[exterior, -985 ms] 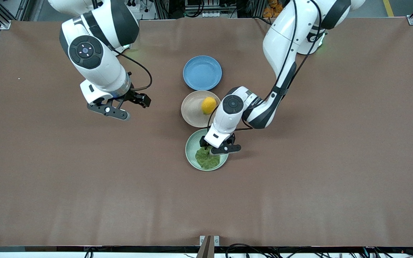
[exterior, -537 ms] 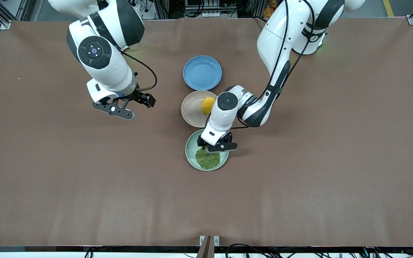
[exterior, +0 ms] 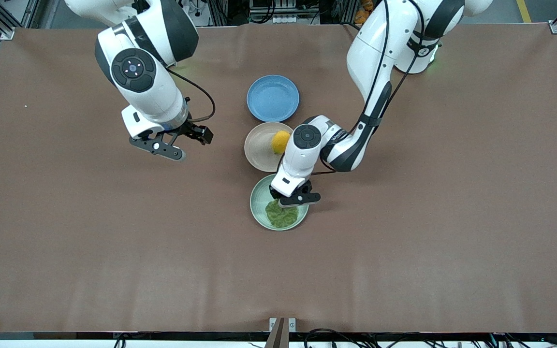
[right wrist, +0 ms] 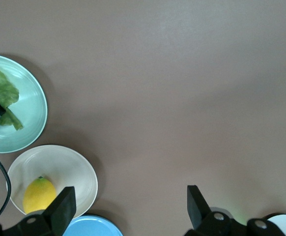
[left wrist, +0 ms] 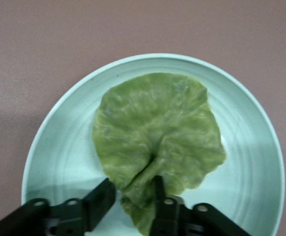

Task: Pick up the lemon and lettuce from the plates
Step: 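Lift the lettuce with the left gripper while the right gripper reaches the lemon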

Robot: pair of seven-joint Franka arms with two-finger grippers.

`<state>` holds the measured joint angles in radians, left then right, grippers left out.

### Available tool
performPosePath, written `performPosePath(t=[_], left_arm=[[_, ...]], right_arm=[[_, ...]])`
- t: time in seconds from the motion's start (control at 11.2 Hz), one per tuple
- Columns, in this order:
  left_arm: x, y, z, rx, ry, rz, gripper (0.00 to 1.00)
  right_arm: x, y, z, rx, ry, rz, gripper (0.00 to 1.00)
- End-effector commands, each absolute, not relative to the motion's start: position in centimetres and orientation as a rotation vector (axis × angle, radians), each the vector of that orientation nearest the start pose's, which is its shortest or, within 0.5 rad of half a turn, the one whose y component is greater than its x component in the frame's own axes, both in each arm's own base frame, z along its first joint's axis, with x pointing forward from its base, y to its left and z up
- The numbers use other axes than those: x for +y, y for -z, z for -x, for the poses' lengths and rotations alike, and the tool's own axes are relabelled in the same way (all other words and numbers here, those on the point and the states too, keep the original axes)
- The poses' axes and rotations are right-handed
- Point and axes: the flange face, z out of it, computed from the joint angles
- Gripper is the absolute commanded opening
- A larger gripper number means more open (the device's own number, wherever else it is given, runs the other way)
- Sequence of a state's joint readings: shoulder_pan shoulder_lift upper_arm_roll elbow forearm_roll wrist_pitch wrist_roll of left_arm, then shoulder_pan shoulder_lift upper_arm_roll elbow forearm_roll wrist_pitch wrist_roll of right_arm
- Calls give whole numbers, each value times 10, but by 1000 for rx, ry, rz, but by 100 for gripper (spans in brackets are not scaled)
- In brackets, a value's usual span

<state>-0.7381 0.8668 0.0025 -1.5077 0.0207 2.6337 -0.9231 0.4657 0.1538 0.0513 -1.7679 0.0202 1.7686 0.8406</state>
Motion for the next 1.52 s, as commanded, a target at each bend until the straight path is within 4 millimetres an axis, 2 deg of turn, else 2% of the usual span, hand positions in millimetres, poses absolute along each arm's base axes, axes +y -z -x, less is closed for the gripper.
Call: performPosePath(t=[0.0, 0.18, 0.36, 0.72, 0.9, 1.07, 1.16, 1.34, 1.43], left_arm=[[-498, -170, -543, -289, 351, 3286, 0], [-498, -180, -546, -297, 366, 3294, 0], [-497, -201, -552, -314, 397, 3308, 0], [-474, -262, -575, -376, 418, 3283, 0], [-443, -294, -591, -406, 366, 3231, 0], [-407, -322, -605, -368, 280, 3185, 0], [-387, -329, -610, -328, 219, 3158, 0], [-355, -316, -613, -164, 45, 3079, 0], [-331, -309, -620, -107, -22, 3052, 0]], right_arm=[[305, -453, -507, 519, -229, 3172, 100], [323, -446, -501, 565, -220, 3161, 100], [343, -438, -497, 610, -186, 3135, 100], [397, -402, -485, 714, -137, 3065, 100], [433, -371, -473, 799, -112, 3013, 100], [456, -344, -460, 822, -111, 3012, 100], [465, -335, -453, 832, -116, 3013, 100], [486, -313, -440, 887, -90, 2987, 100], [495, -295, -434, 898, -68, 2995, 100]])
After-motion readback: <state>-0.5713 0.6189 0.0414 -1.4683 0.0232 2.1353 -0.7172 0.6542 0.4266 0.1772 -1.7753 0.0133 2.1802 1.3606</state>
